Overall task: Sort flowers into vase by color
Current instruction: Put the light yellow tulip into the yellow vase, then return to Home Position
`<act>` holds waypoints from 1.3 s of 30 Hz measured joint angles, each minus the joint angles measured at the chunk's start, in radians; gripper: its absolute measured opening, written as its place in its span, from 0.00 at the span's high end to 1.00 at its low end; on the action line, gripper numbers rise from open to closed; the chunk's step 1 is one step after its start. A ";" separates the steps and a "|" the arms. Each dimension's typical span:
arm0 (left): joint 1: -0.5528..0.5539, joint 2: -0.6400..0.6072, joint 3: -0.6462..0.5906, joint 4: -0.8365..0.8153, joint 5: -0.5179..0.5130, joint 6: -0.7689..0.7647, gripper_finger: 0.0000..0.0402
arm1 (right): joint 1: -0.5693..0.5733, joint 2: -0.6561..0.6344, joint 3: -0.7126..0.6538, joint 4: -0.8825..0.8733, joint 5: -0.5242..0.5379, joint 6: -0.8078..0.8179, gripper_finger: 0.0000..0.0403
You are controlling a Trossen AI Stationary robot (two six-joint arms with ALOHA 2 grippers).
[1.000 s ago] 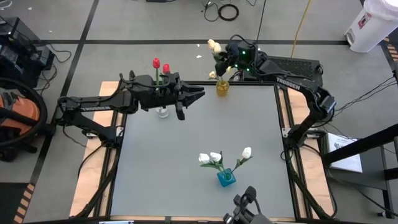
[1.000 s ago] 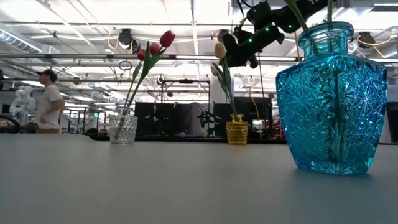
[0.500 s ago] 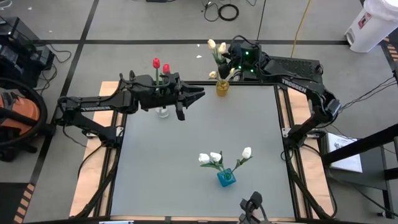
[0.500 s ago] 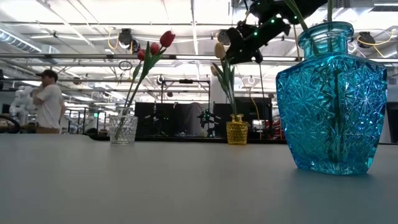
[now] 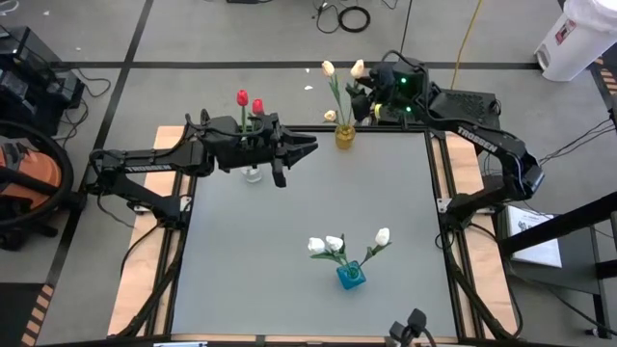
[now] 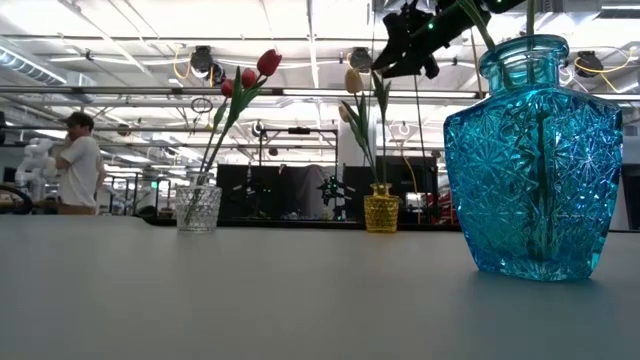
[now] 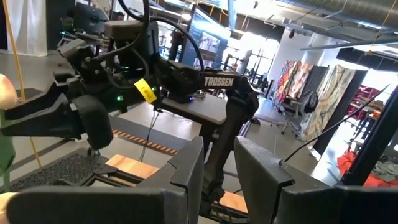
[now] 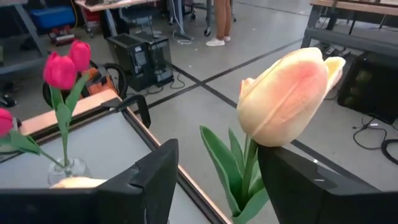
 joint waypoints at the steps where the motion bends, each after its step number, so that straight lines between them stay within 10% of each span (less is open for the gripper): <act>1: 0.000 0.000 0.000 0.000 0.002 0.000 0.76 | 0.000 -0.002 0.000 -0.001 0.000 0.003 0.47; 39: -0.013 -0.003 0.000 -0.065 0.002 0.008 0.76 | 0.034 0.085 0.000 -0.300 -0.001 -0.005 0.47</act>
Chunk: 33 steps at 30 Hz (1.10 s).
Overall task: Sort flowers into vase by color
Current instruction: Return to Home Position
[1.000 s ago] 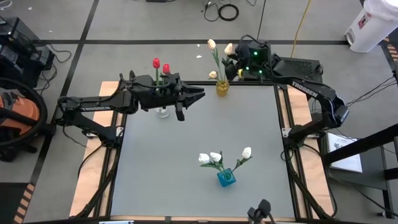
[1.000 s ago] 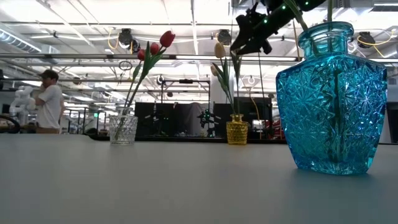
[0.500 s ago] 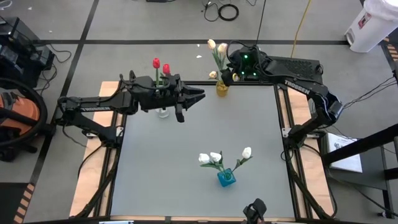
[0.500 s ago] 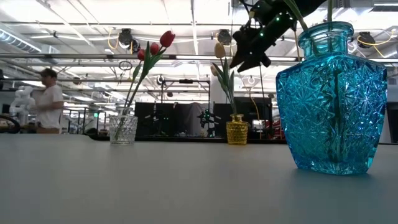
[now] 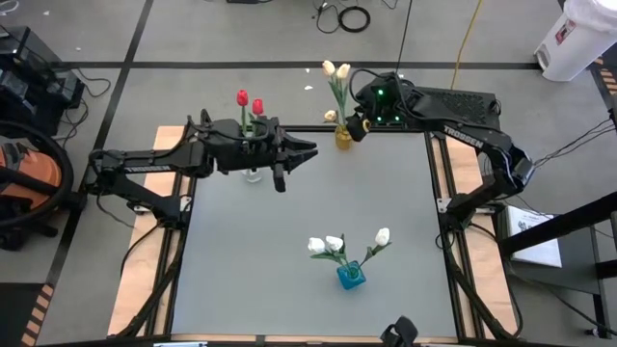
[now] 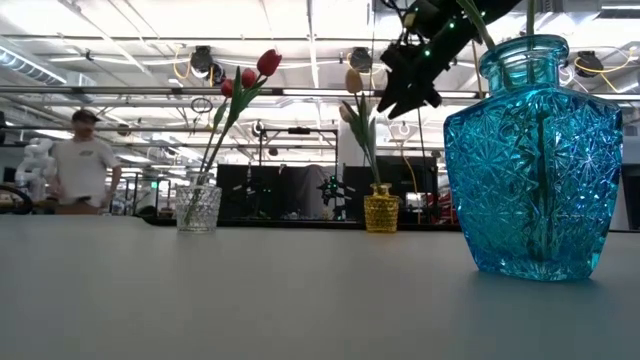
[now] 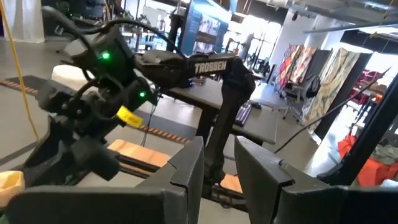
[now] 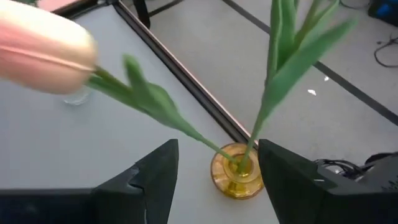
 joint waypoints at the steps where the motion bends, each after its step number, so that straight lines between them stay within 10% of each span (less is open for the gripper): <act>1: 0.000 -0.001 0.000 -0.003 0.000 0.000 0.76 | 0.004 -0.007 0.000 0.002 0.000 0.000 0.47; 15: 0.036 -0.119 0.000 -0.242 -0.108 0.050 0.76 | 0.024 -0.202 0.000 -0.013 0.000 0.003 0.47; 33: 0.077 -0.455 0.000 -0.746 -0.507 0.122 0.76 | 0.024 -0.543 0.000 -0.223 0.030 0.003 0.47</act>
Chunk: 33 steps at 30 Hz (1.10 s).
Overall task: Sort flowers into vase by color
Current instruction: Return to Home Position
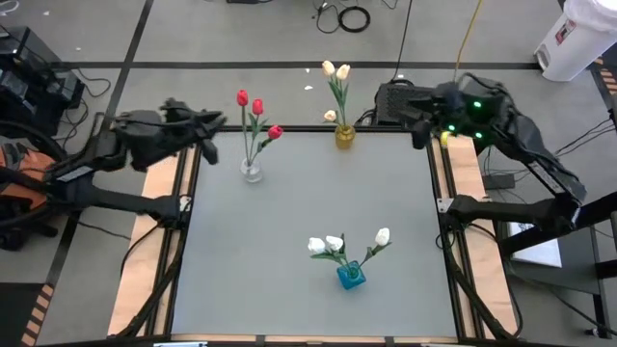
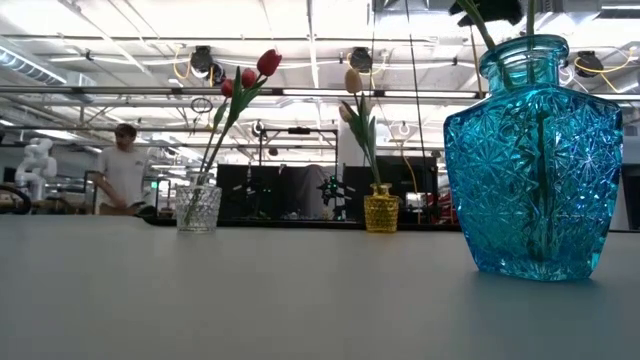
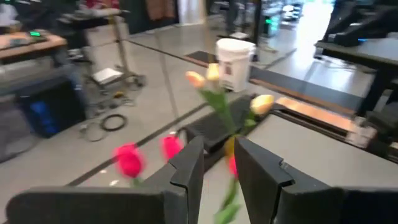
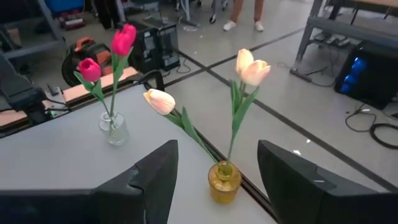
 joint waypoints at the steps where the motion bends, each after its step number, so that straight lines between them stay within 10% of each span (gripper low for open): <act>1: 0.000 -0.021 0.000 -0.021 -0.021 -0.001 0.76 | 0.000 -0.021 0.000 -0.014 0.003 0.001 0.47; 16: -0.001 -0.280 -0.061 -0.297 -0.197 -0.133 0.76 | 0.000 -0.364 -0.106 -0.114 0.154 0.142 0.47; 33: 0.000 -0.594 -0.493 -0.171 -0.257 -0.345 0.76 | 0.000 -0.696 -0.556 0.111 0.222 0.410 0.47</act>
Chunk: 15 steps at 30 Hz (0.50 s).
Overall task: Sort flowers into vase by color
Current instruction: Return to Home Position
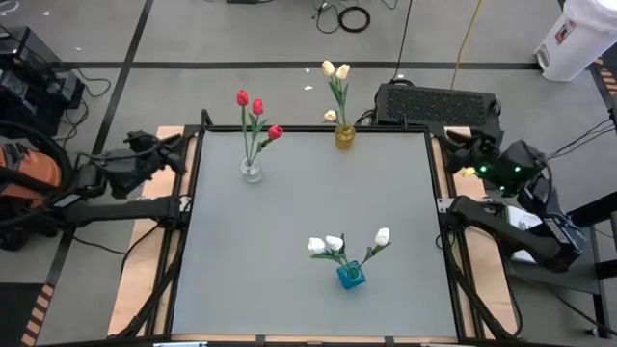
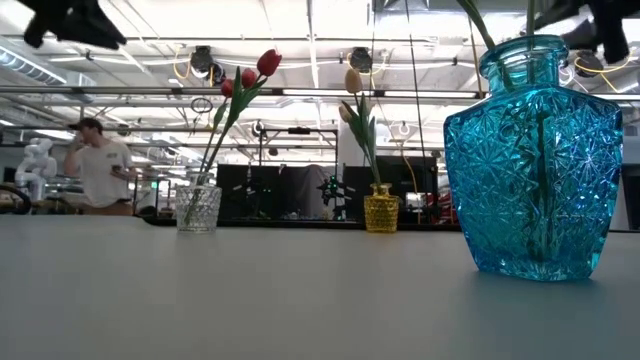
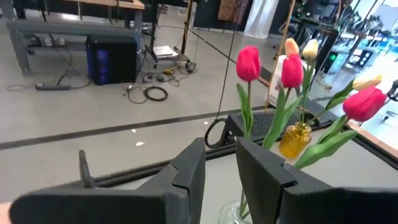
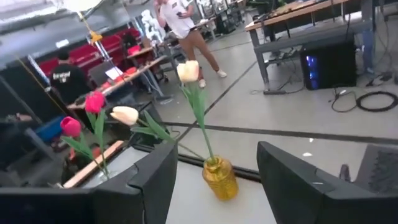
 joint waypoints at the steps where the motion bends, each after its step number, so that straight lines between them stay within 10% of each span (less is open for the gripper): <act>1: 0.000 -0.011 -0.025 0.012 0.000 -0.014 0.76 | 0.000 -0.016 -0.029 0.014 0.005 0.017 0.47; 15: 0.000 -0.079 -0.226 0.042 -0.002 -0.153 0.76 | 0.000 -0.104 -0.216 0.029 0.014 0.089 0.47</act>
